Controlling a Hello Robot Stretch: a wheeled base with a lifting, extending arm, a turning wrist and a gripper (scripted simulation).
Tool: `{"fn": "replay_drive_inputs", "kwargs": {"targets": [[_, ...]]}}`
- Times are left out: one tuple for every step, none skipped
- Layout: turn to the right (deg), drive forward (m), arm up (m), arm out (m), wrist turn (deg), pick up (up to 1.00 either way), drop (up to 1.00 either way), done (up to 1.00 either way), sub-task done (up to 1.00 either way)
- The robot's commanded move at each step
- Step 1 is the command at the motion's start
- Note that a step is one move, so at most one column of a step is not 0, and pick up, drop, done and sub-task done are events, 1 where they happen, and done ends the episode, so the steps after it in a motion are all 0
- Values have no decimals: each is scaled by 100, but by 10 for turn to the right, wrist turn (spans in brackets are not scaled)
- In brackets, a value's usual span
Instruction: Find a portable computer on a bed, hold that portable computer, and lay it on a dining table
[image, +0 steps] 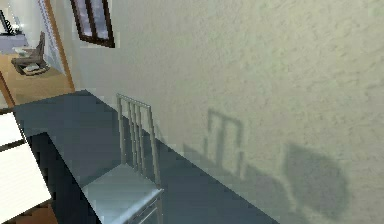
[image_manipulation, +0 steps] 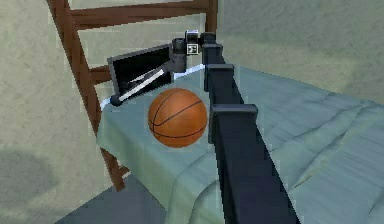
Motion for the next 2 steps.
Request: {"fn": "replay_drive_inputs", "kwargs": {"targets": [[0,0,0,0,300,0,0,0,0],[0,0,-22,0,0,0,0,0,0]]}}
